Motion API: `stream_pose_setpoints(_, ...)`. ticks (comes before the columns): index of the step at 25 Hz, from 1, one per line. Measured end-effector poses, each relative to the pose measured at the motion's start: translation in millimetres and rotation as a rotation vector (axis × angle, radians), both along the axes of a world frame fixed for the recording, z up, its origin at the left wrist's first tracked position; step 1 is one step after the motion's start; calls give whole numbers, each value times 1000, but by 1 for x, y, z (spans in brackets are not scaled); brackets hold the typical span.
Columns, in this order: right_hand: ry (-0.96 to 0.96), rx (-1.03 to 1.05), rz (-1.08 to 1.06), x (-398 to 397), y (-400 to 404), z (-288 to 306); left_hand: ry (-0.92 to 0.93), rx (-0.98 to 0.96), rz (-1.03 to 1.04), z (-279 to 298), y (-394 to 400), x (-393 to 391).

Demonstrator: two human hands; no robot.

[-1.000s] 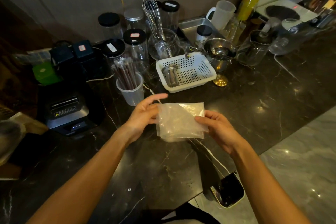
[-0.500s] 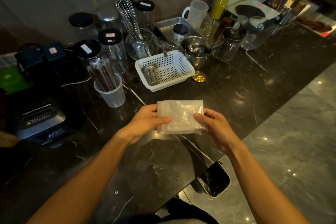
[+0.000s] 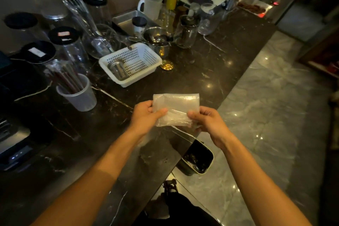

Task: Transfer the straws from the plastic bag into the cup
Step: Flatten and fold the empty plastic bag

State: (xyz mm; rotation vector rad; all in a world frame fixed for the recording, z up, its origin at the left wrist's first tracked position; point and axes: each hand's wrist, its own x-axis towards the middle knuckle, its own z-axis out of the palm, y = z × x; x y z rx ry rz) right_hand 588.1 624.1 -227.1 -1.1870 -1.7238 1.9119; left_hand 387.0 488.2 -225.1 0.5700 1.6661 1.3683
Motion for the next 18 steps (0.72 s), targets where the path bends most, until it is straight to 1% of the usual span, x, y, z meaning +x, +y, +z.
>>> stream_pose_setpoints(4, 20, 46, -124, 42, 13, 1, -5, 22, -89, 8, 33, 34)
stream_pose_setpoints(7, 103, 10, -221, 78, 28, -3, -37, 41, -133, 11, 67, 65)
stream_pose_setpoints(11, 120, -47, -277, 133, 62, -19, -46, -20, -139, 3, 116, 117)
stream_pose_setpoints(15, 54, -101, -441, 189, 102, -54, -149, -89, -195, -31, 161, 171)
stream_pose_setpoints(18, -26, -165, -524, 228, 129, -98, -105, -206, -233, -82, 198, 210)
